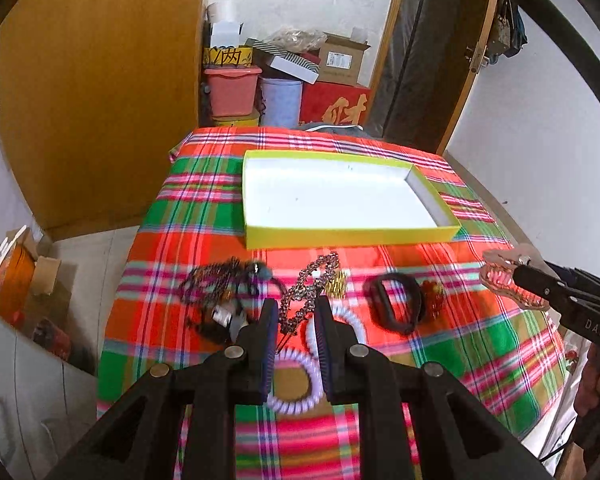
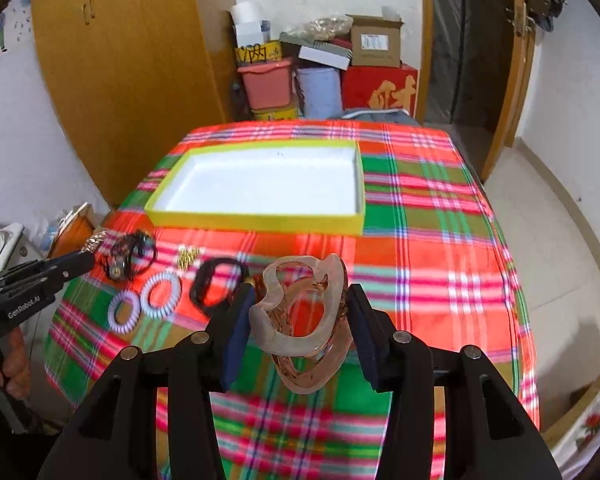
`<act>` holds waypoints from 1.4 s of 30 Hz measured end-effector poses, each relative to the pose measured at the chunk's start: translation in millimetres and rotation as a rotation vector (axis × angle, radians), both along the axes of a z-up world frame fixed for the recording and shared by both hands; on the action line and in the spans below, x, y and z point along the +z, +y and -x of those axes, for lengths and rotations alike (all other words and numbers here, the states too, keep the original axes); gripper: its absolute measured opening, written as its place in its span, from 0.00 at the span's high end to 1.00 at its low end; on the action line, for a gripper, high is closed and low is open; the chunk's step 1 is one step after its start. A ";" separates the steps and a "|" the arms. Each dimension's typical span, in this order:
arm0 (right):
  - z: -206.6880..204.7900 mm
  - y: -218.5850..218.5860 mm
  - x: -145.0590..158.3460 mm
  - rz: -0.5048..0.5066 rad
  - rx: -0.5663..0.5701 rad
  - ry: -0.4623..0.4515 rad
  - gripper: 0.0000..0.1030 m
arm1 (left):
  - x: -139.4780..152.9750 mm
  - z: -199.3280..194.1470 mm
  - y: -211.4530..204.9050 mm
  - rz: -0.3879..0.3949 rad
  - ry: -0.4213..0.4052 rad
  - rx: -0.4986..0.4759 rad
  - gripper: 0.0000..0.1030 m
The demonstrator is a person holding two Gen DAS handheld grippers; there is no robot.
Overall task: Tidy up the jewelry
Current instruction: 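Lift the claw clip with the right tool while the left tool grasps the rhinestone barrette, then lower the claw clip and barrette into the yellow tray and open both tools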
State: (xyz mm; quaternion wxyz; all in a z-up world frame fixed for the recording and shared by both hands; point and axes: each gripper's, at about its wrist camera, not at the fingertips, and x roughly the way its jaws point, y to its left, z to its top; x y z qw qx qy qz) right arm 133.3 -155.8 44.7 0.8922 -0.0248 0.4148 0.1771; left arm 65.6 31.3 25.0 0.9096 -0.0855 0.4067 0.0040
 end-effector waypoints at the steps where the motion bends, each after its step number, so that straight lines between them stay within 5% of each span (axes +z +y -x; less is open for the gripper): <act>1: -6.3 2.3 0.6 -0.002 0.003 -0.005 0.54 | -0.3 -7.5 -0.2 0.000 0.002 -0.002 0.82; 21: -132.2 27.6 -26.7 0.008 0.006 -0.010 0.54 | -24.9 -125.4 22.0 -0.049 0.047 0.015 0.82; 42: -152.6 29.2 -63.5 0.019 0.016 0.086 0.53 | -60.3 -152.1 15.2 -0.066 0.123 0.009 0.80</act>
